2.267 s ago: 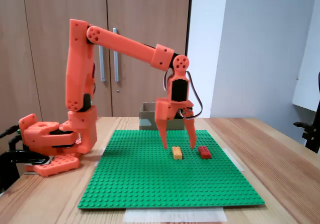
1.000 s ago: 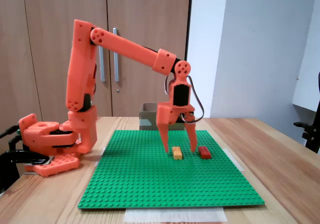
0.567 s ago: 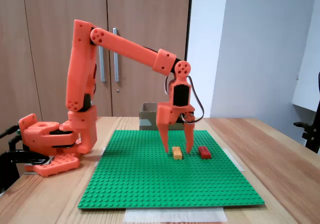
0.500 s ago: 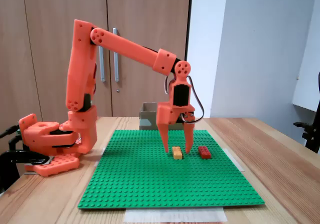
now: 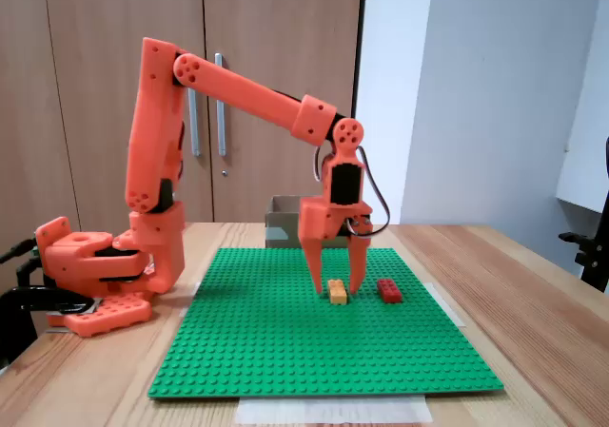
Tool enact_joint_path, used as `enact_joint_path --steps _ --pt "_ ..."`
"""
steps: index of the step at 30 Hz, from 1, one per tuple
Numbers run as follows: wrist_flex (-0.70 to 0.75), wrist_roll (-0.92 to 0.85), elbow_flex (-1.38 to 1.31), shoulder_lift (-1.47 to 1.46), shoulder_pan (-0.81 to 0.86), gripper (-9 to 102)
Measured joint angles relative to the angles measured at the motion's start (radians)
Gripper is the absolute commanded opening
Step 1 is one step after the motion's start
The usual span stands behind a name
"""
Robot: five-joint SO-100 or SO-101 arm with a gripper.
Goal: Pick the yellow lego block and put it in the box.
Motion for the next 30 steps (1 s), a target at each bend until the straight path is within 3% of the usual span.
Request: enact_joint_path --steps 30 --pt "-0.038 -0.052 0.002 0.0 0.002 11"
